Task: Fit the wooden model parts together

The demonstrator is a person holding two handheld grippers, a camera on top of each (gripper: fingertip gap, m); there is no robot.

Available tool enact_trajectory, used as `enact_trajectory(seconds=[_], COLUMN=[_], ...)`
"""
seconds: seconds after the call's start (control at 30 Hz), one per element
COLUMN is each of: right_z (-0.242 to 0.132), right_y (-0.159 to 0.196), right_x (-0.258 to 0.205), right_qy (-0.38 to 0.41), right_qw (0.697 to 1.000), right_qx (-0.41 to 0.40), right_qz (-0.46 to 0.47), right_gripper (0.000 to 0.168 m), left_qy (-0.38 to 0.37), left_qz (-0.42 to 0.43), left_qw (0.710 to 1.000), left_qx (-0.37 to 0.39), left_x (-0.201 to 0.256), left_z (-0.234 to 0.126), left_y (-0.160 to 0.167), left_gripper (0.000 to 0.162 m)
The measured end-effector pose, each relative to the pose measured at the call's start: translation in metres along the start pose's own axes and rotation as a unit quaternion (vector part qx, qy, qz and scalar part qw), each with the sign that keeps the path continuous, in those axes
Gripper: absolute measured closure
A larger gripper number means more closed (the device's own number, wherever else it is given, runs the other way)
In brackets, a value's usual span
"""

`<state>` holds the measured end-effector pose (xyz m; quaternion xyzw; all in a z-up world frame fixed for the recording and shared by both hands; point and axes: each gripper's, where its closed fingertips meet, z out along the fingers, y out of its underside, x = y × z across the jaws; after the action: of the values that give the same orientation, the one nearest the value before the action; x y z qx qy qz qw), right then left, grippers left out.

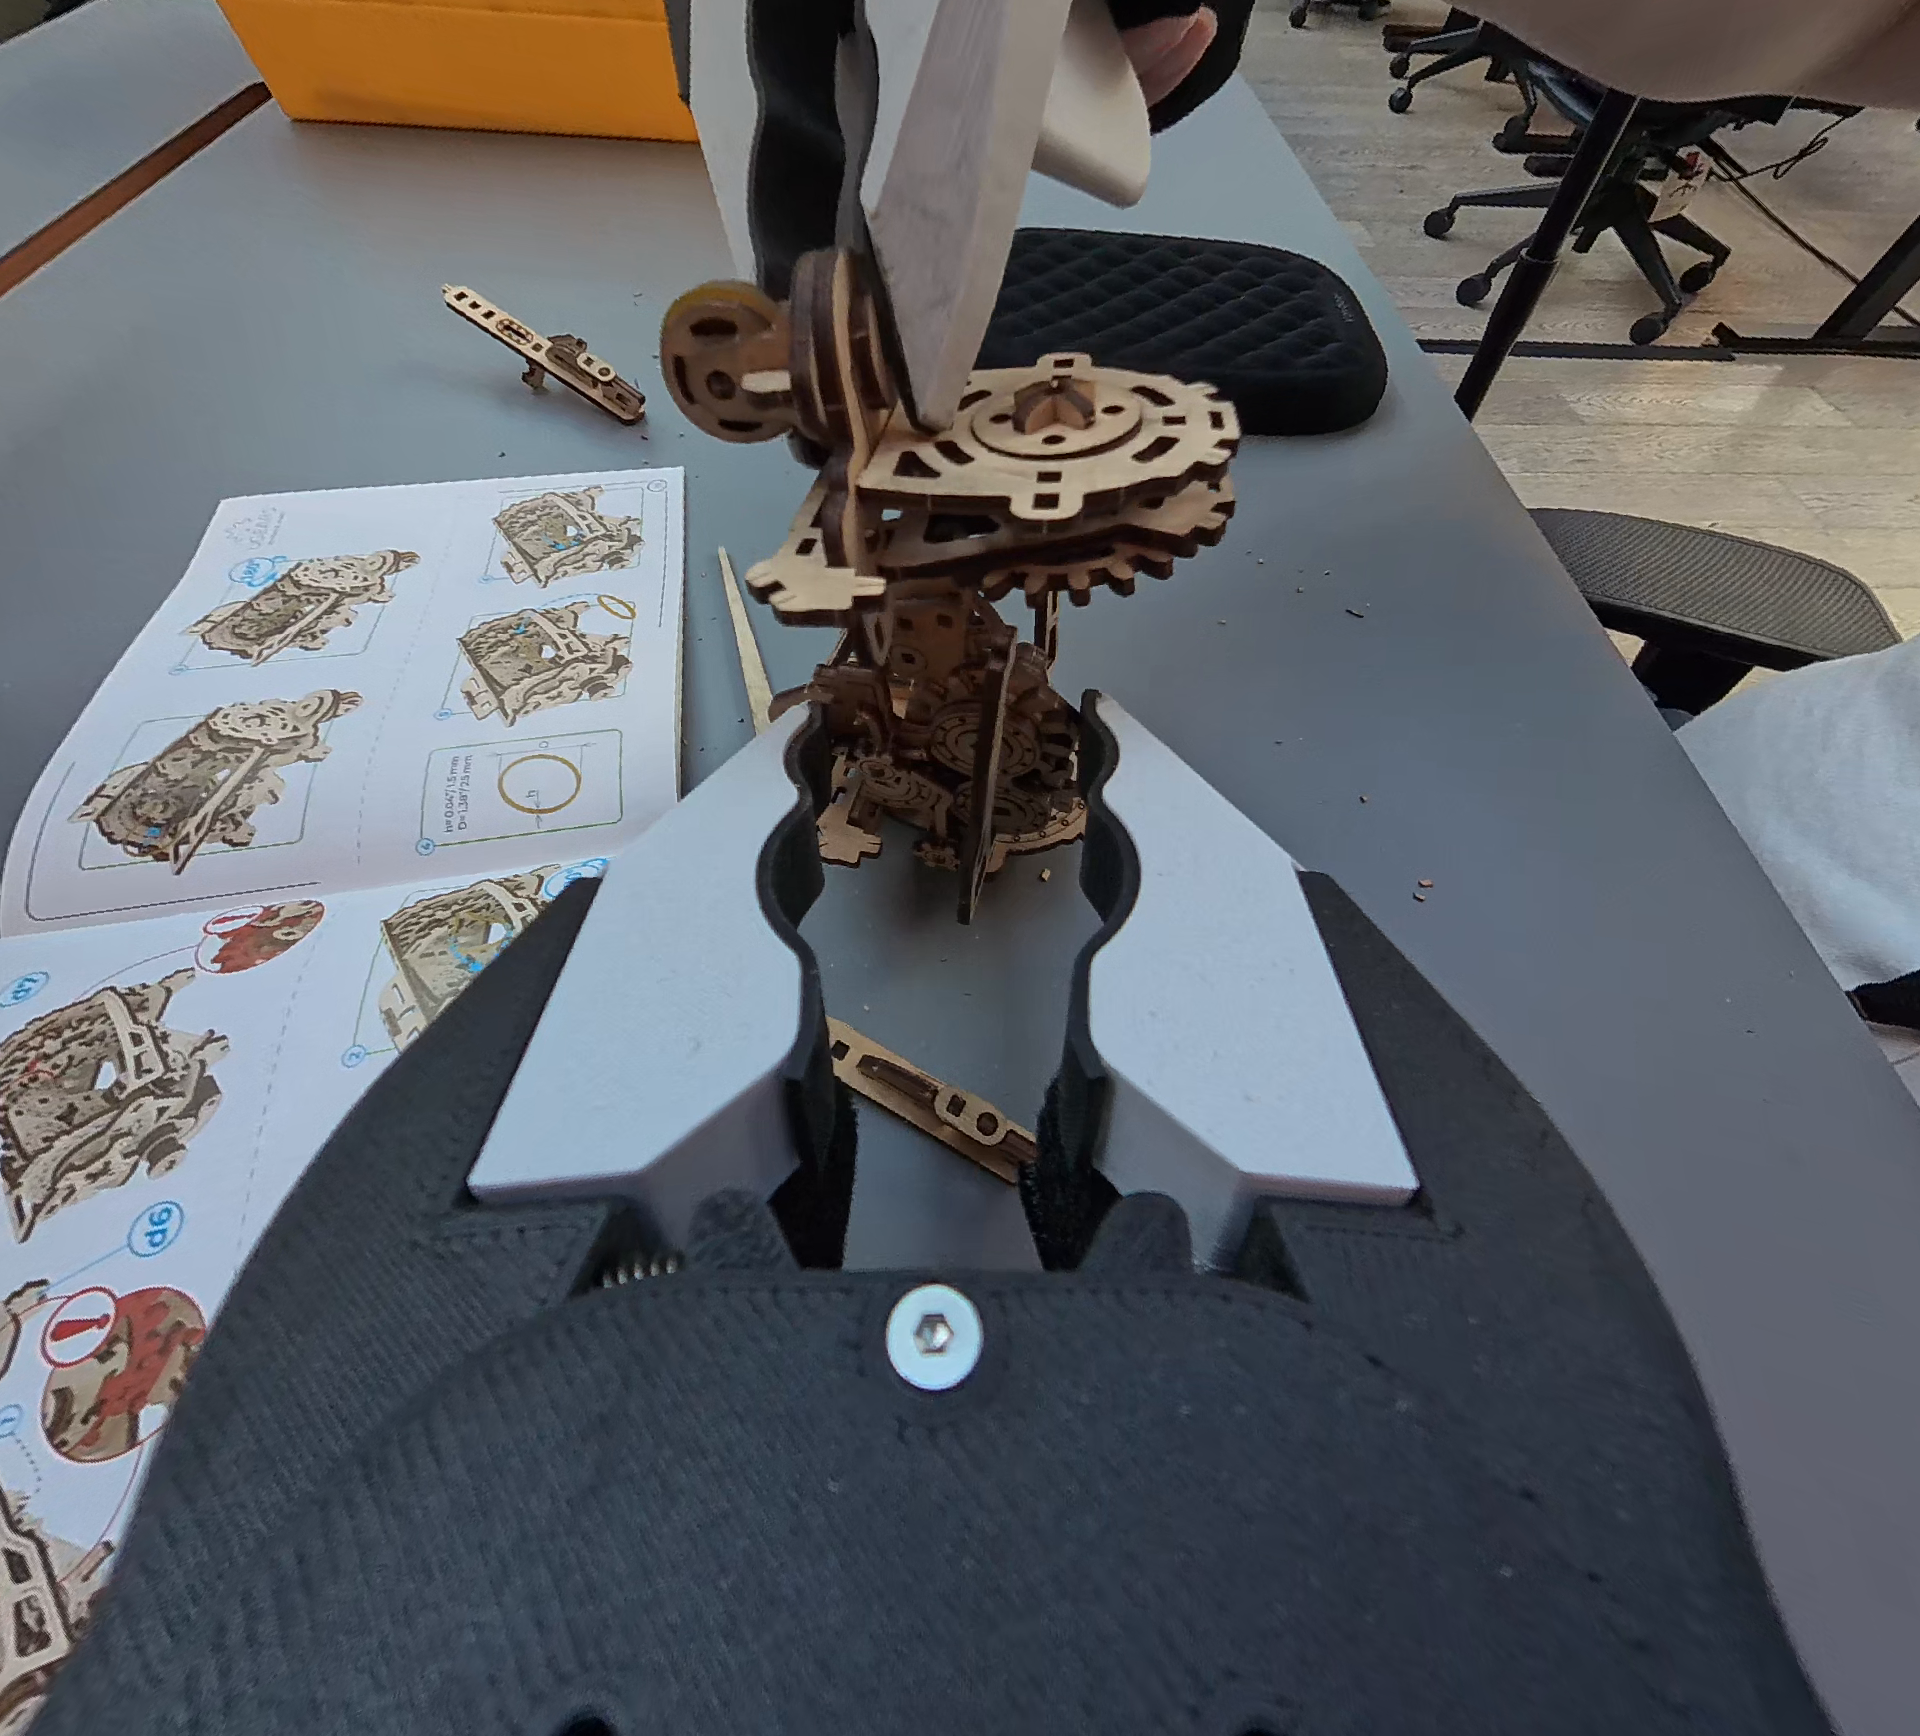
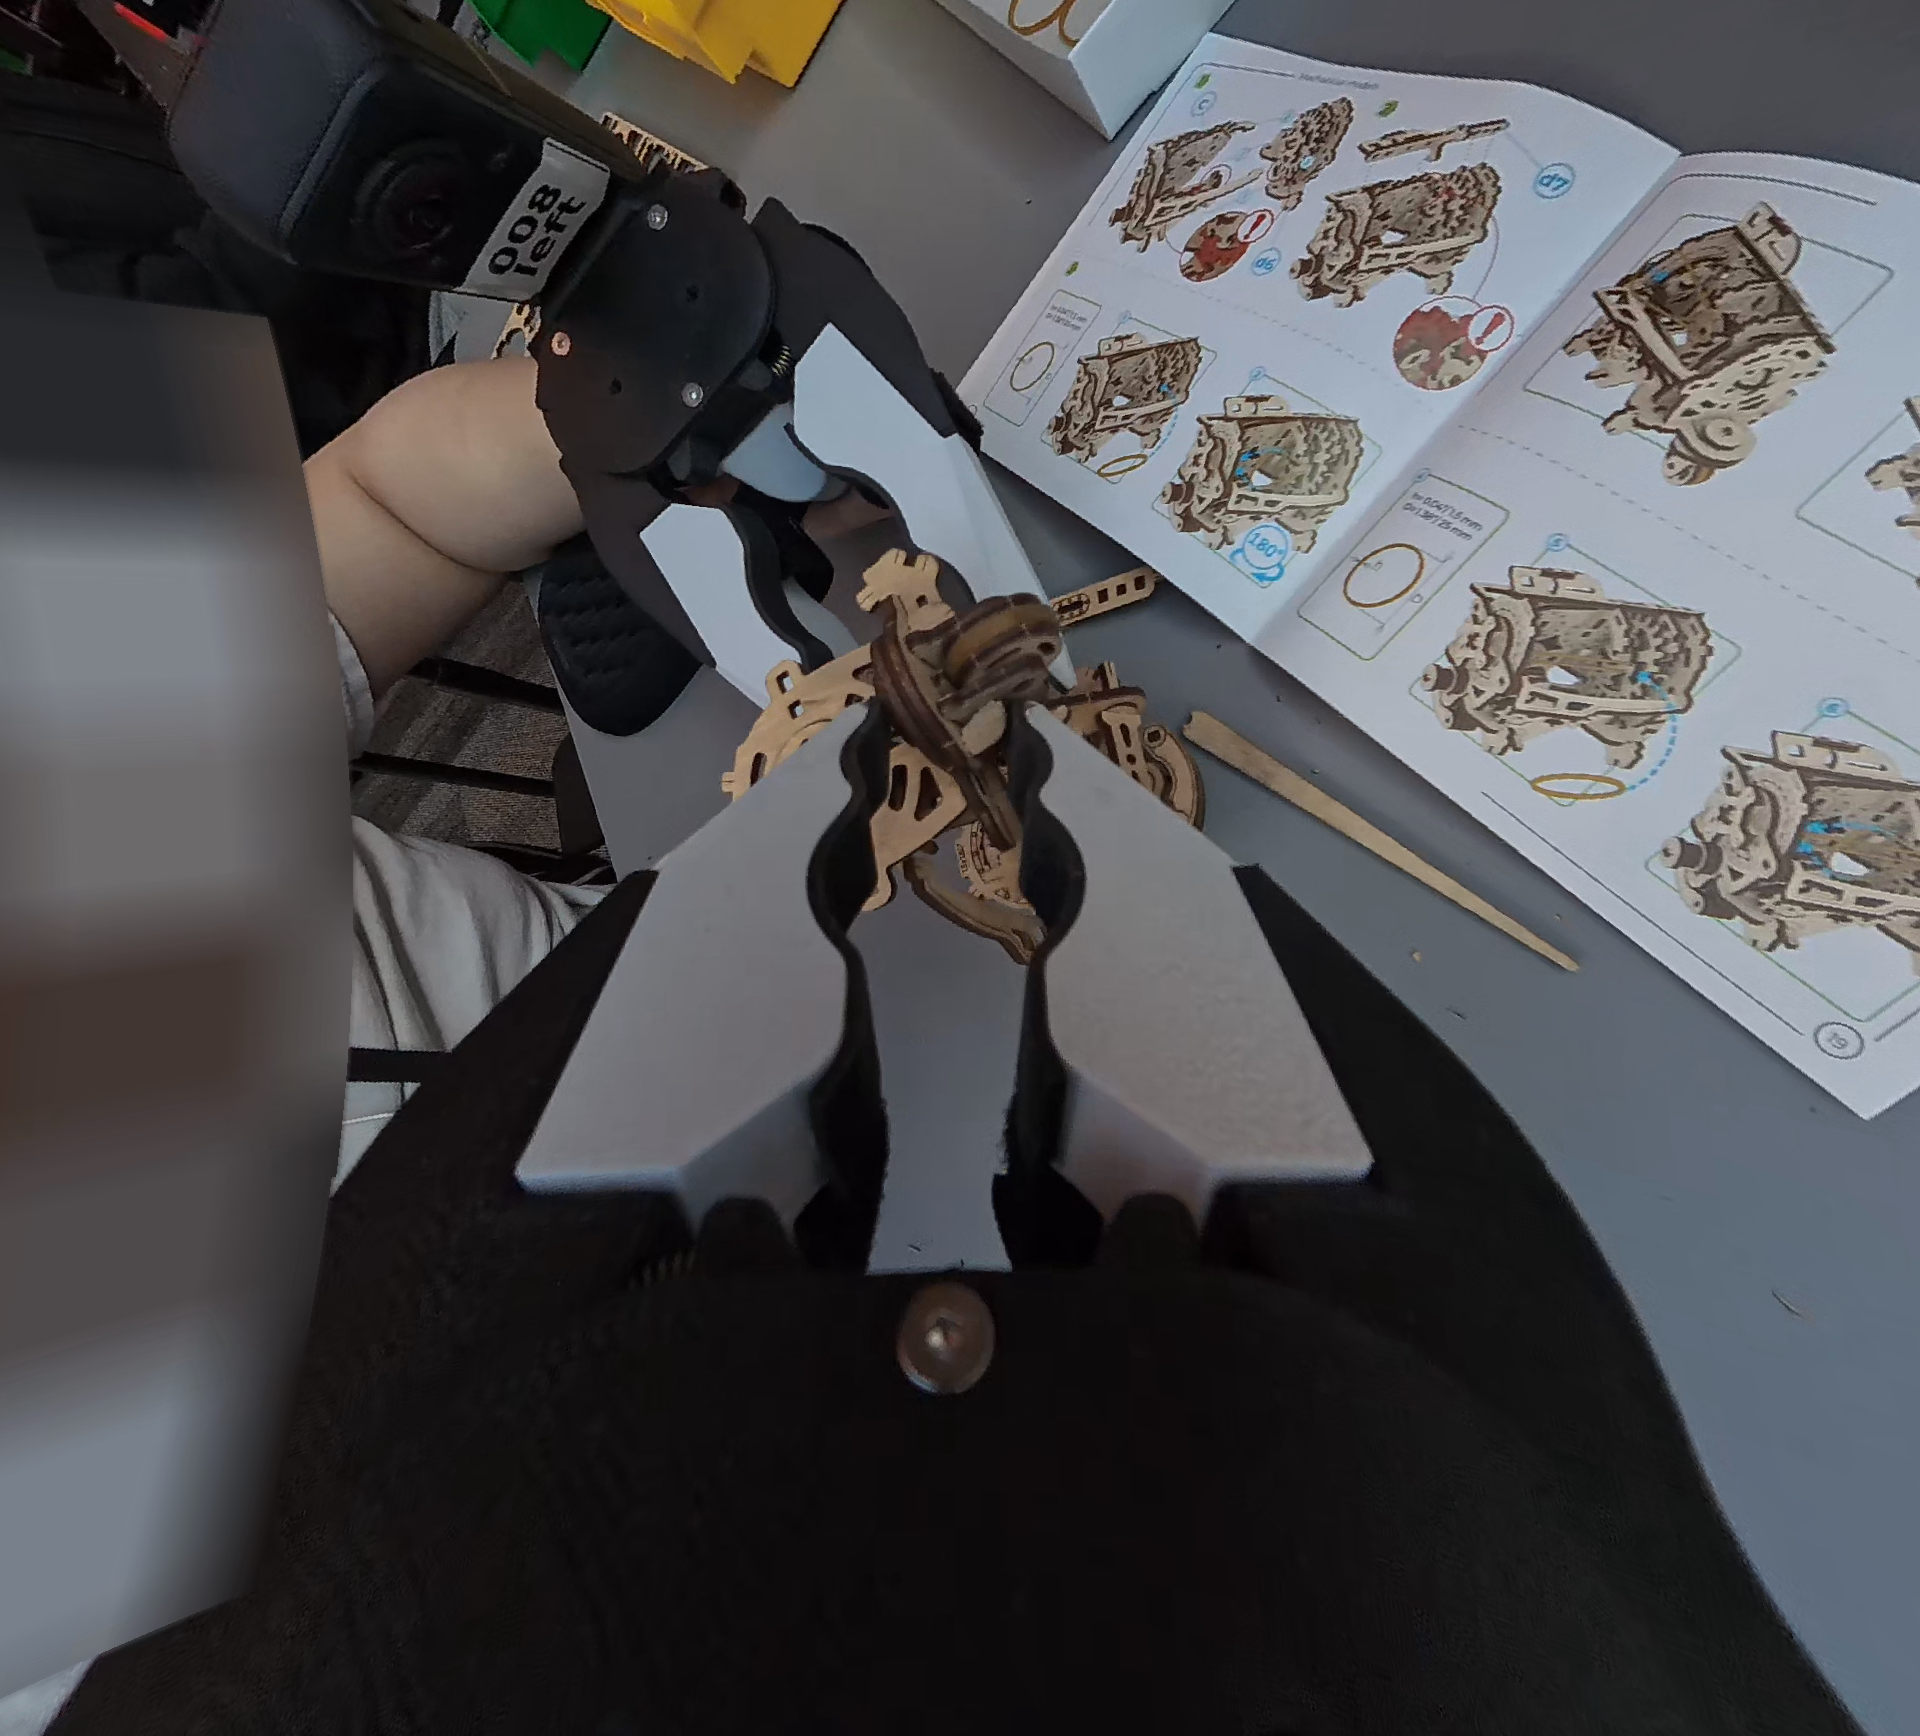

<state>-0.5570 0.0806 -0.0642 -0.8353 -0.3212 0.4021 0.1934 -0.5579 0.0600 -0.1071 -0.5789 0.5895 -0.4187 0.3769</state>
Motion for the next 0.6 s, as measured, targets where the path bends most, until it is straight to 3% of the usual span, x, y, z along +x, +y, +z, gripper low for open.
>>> enact_trajectory(seconds=[0.6], right_z=[-0.0019], right_y=[0.0075], right_x=[-0.003], right_qy=[0.033], right_qw=[0.998], right_qx=[0.005], right_qz=[-0.057], right_gripper=[0.147], left_qy=[-0.025], left_qz=[0.037], left_qw=[0.999], left_qx=[-0.008], left_x=[0.0026], left_z=[0.0016], left_y=[-0.0004], left_gripper=[0.116])
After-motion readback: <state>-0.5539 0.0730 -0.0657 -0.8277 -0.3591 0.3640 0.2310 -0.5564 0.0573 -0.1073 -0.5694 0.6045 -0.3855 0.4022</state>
